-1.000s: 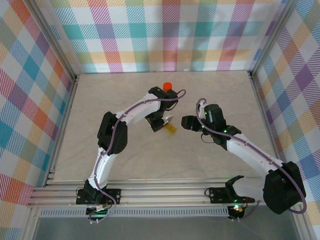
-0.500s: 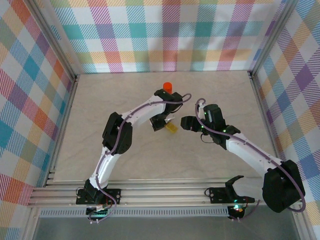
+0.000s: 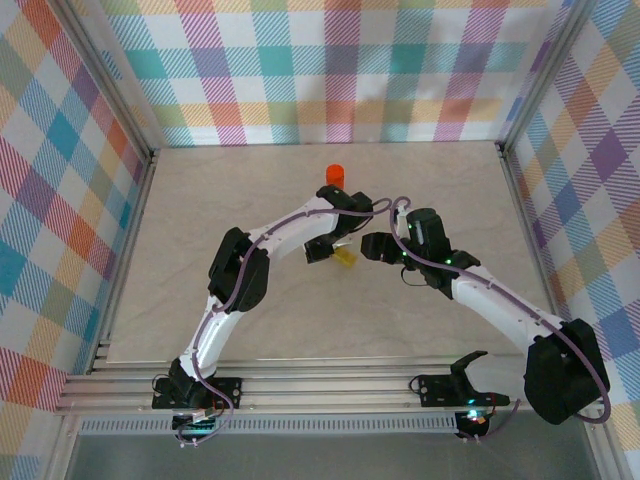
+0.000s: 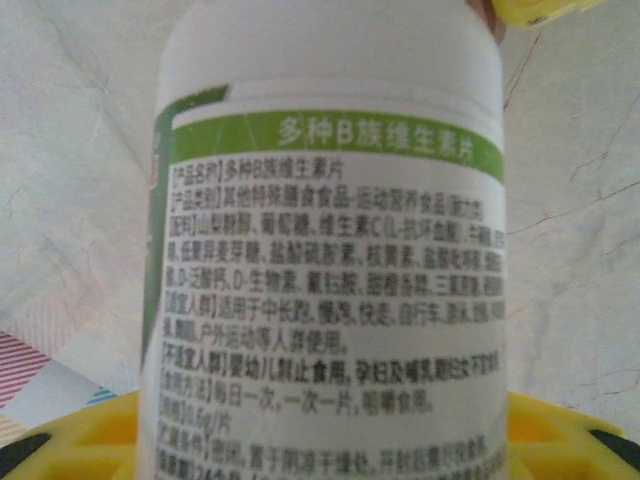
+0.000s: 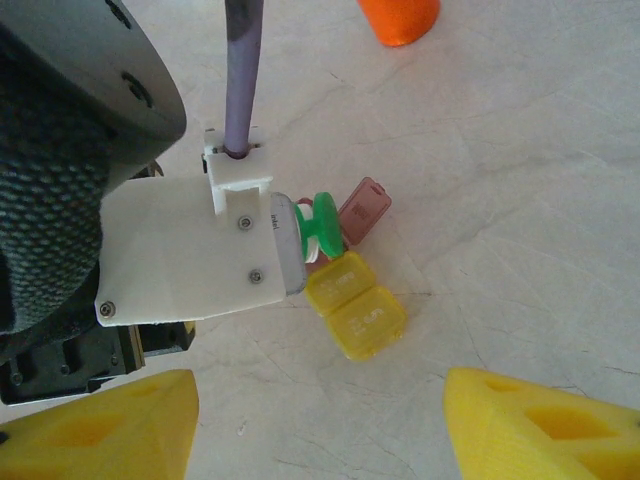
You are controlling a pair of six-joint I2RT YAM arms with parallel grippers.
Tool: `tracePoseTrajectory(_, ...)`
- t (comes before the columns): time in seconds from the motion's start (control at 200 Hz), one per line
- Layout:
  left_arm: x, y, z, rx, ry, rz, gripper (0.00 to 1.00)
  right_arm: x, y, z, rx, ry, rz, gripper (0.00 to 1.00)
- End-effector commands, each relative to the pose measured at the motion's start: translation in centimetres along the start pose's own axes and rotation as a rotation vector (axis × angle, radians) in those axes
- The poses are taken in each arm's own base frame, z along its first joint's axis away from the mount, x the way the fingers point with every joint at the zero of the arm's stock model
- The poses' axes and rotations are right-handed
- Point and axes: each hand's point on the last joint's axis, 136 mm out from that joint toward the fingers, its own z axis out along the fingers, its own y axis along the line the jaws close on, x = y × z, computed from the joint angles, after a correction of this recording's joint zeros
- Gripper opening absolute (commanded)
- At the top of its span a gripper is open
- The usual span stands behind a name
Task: Sort the pills into containers
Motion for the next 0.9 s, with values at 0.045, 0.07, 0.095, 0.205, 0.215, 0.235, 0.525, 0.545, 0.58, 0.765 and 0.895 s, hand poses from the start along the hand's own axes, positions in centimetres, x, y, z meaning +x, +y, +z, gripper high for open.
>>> tracePoseTrajectory(0.045,1.4,0.3,-2.1,-0.048,0.003,0.035,0.0,-0.5,0.5,0.1,-0.03,-0.018,-0.002,0.67)
tracePoseTrajectory(0.07,1.4,0.3,-2.2,-0.048,0.001,0.033,0.0,-0.5,0.5,0.1,-0.03,-0.016,-0.001,0.67)
tracePoseTrajectory(0.095,1.5,0.3,-2.3,-0.047,-0.001,0.032,0.0,-0.4,0.4,0.2,-0.029,-0.014,-0.001,0.67)
tracePoseTrajectory(0.205,1.5,0.1,-2.5,-0.044,-0.009,0.032,0.0,-0.4,0.4,0.3,-0.03,-0.011,-0.001,0.68)
tracePoseTrajectory(0.215,1.5,0.0,-2.5,-0.044,-0.009,0.034,0.0,-0.4,0.4,0.3,-0.03,-0.012,-0.001,0.68)
tracePoseTrajectory(0.235,1.5,0.1,-2.6,-0.048,-0.009,0.033,0.0,-0.3,0.4,0.3,-0.03,-0.008,-0.001,0.68)
tracePoseTrajectory(0.525,1.9,-0.6,-2.3,-0.034,-0.029,-0.015,0.0,-0.2,0.3,0.5,-0.03,-0.004,0.001,0.68)
tracePoseTrajectory(0.545,1.9,-0.7,-2.2,-0.036,-0.028,-0.014,0.0,-0.2,0.4,0.5,-0.031,-0.002,0.001,0.67)
tracePoseTrajectory(0.58,2.0,-0.7,-2.0,-0.042,-0.028,-0.017,0.0,-0.2,0.4,0.5,-0.031,-0.002,0.002,0.67)
tracePoseTrajectory(0.765,1.6,-0.4,-2.2,-0.012,-0.106,-0.1,0.0,0.3,0.1,1.1,-0.031,0.017,0.01,0.67)
tracePoseTrajectory(0.895,1.3,0.5,-2.5,0.031,-0.173,-0.2,0.0,0.4,0.2,1.3,-0.039,0.025,0.01,0.67)
